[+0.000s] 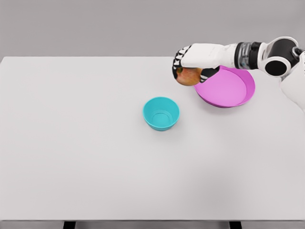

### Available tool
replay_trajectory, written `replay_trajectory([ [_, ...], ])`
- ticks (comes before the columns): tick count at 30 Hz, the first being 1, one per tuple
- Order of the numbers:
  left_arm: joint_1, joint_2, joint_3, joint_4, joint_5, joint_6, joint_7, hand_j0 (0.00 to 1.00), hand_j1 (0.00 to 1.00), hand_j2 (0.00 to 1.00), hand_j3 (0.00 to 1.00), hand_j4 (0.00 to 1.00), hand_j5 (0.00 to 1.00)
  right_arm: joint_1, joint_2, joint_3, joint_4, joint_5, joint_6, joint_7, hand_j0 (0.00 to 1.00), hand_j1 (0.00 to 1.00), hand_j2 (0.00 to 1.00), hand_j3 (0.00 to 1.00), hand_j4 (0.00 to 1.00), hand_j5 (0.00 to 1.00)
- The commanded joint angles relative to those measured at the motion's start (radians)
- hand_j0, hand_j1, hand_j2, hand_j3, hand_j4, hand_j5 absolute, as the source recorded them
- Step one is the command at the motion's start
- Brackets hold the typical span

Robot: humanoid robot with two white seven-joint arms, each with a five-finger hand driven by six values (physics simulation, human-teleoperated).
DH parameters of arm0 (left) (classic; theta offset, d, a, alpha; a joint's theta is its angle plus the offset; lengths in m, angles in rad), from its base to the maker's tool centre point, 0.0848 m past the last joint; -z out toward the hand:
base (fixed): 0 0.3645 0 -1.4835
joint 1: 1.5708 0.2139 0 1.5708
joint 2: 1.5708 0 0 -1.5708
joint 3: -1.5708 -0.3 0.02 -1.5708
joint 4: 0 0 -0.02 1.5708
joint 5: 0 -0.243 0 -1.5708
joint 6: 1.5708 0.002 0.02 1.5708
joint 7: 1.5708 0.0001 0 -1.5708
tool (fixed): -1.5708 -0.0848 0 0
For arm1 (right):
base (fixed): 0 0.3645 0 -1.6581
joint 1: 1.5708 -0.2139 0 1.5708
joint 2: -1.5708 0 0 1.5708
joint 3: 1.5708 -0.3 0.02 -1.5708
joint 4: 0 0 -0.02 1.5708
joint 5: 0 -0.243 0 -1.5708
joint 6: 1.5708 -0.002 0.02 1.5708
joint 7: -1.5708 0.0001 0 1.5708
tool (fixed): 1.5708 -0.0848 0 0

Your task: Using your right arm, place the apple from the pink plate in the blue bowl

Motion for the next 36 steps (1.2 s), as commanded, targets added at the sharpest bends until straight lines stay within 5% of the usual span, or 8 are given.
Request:
replay_trajectory([
  [1, 0.000, 0.000, 0.000, 0.000, 0.000, 0.000, 0.000, 1.00, 1.00, 1.00, 1.00, 1.00, 1.00, 0.000, -0.008, 0.015, -0.040, -0.005, 0.003, -0.001, 0.47, 0.47, 0.47, 0.47, 0.47, 0.47],
  [14, 0.000, 0.000, 0.000, 0.000, 0.000, 0.000, 0.000, 1.00, 1.00, 1.00, 1.00, 1.00, 1.00, 0.044, -0.056, 0.035, -0.218, -0.005, 0.003, -0.001, 0.47, 0.47, 0.47, 0.47, 0.47, 0.47],
  [36, 0.000, 0.000, 0.000, 0.000, 0.000, 0.000, 0.000, 1.00, 1.00, 1.00, 1.00, 1.00, 1.00, 0.067, -0.015, 0.113, -0.261, 0.002, 0.003, -0.001, 0.47, 0.47, 0.47, 0.47, 0.47, 0.47],
])
